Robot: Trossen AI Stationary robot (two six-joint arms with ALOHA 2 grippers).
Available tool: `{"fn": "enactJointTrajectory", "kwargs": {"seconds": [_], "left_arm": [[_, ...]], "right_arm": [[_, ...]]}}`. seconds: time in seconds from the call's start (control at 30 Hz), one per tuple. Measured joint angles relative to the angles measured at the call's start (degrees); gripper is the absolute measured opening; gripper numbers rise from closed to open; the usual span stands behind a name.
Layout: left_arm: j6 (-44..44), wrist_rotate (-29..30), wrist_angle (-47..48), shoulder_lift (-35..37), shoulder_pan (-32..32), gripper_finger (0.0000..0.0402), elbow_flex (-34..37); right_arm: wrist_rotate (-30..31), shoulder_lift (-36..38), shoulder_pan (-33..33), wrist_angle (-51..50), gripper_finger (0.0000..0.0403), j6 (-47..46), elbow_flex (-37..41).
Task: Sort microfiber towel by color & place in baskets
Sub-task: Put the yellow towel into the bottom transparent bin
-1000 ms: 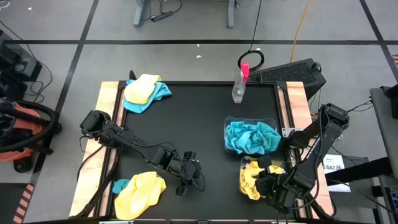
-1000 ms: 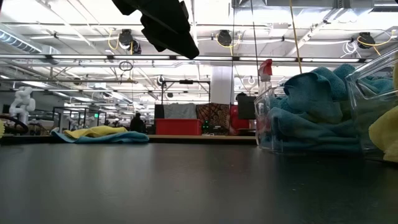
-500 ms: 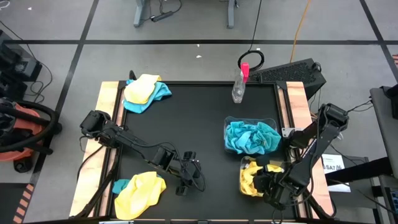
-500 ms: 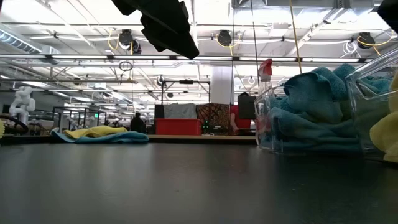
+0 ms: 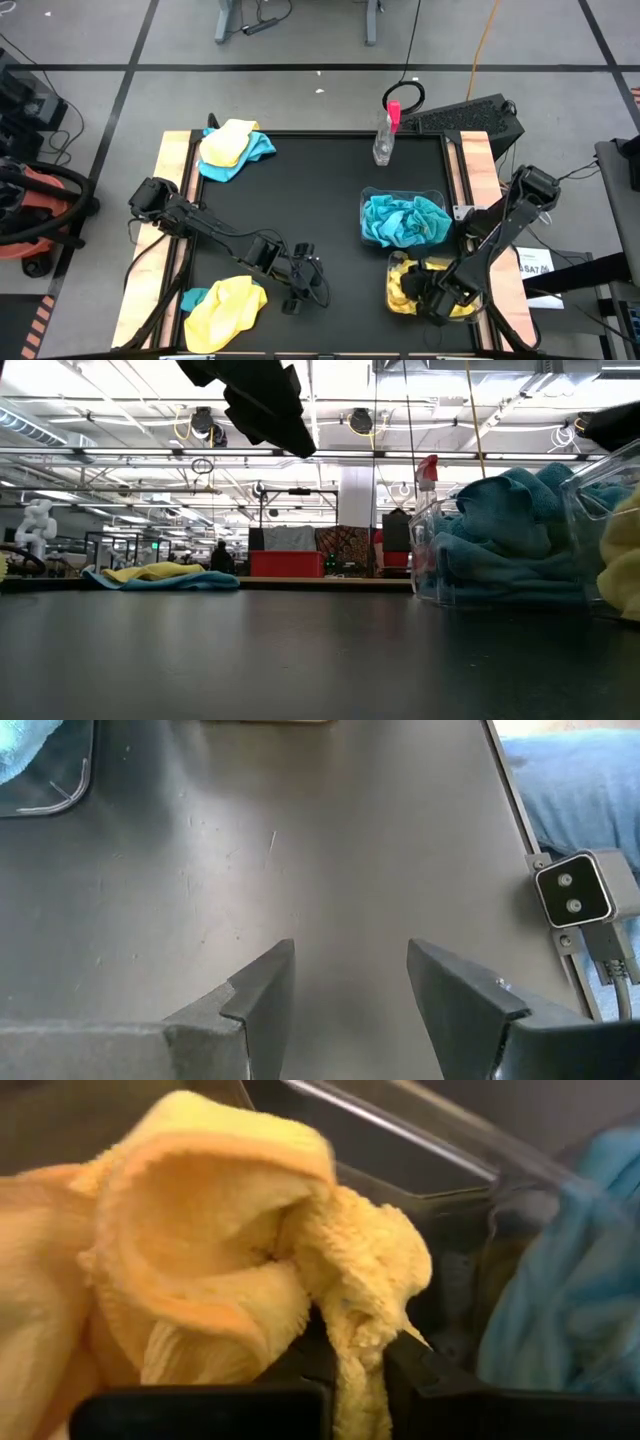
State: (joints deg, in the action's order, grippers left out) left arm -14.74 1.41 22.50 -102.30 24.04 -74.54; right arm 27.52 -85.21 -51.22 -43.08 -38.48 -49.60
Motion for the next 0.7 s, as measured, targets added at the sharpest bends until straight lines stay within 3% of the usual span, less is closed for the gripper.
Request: {"fn": "enactJointTrajectory", "kwargs": {"seconds": [0.13, 0.43, 0.7], "left_arm": [[-1.38, -0.46, 2.16, 0.00, 0.10, 0.0199, 0.00], [-7.46, -8.46, 9.63, 0.07, 0.30, 0.0199, 0.00], [-12.76, -4.61, 19.66, 3.84, 2.63, 0.0199, 0.04]], "right_arm": [[-2.08, 0.02, 0.34, 0.95, 0.0041, -1.21, 0.91], [-2.33, 0.04, 0.29, 0.78, 0.0100, -1.32, 0.78], [-2.64, 0.02, 0.16, -1.21, 0.0184, -0.71, -2.05]]}}
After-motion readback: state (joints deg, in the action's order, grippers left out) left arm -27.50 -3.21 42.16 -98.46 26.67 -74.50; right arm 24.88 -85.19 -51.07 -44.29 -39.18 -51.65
